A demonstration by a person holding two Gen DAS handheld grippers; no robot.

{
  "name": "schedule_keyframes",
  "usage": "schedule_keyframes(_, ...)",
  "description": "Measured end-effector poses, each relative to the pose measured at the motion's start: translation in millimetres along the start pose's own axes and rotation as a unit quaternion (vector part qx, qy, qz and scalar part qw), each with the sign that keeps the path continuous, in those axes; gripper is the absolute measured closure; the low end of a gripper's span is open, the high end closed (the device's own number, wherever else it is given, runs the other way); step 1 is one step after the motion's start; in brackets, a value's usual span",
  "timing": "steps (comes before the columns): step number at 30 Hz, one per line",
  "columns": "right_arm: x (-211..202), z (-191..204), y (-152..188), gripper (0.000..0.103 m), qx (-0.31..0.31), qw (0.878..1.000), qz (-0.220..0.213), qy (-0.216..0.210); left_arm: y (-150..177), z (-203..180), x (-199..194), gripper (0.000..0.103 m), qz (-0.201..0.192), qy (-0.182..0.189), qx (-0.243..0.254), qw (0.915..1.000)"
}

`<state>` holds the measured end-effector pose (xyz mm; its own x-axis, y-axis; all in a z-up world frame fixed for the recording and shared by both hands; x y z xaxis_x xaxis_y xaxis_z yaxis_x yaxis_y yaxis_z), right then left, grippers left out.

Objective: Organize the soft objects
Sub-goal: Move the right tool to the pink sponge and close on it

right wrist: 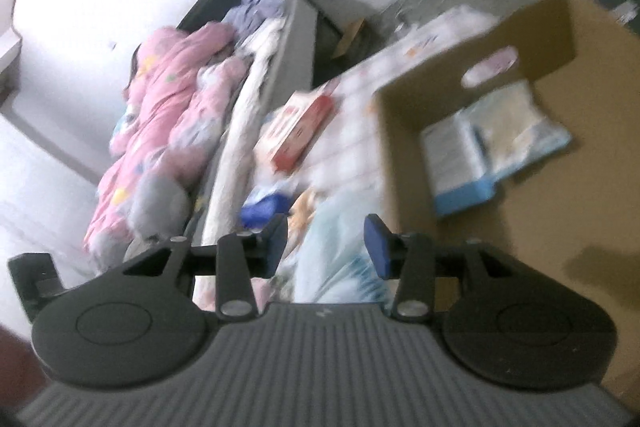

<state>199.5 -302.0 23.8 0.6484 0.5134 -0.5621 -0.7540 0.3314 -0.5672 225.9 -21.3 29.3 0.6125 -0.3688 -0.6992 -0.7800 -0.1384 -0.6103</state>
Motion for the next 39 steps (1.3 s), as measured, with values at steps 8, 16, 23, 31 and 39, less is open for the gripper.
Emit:
schedule_keyframes(8, 42, 48, 50, 0.061, 0.003, 0.998, 0.044, -0.048, 45, 43, -27, 0.012, -0.028, -0.027, 0.016, 0.9991)
schedule_keyframes(16, 92, 89, 88, 0.061, -0.013, 0.992, 0.100, -0.080, 90, 44, -27, 0.015, -0.020, -0.002, 0.042, 0.9989)
schedule_keyframes(23, 151, 117, 99, 0.061, -0.036, 0.985, 0.147, -0.082, 109, 45, 12, 0.037, 0.018, -0.011, 0.044, 0.9988)
schedule_keyframes(31, 214, 121, 108, 0.061, -0.077, 0.978, 0.192, -0.034, 111, 54, 37, 0.042, 0.036, -0.034, 0.037, 0.9981)
schedule_keyframes(39, 237, 124, 118, 0.068, -0.111, 0.972, 0.206, -0.014, 107, 60, 45, 0.046, 0.035, -0.050, 0.034, 0.9976)
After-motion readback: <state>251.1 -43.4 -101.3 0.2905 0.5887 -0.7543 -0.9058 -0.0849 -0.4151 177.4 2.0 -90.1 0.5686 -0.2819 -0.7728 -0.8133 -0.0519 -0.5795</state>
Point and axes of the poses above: each gripper's, at about its wrist camera, not at the fingertips, and x roughly the way its jaws point, z to its left, y to its underside, the point moved 8 cm from there along x, roughly the way its jaws point, and after that the axes turned 9 degrees about -x, right-handed, at the moved point
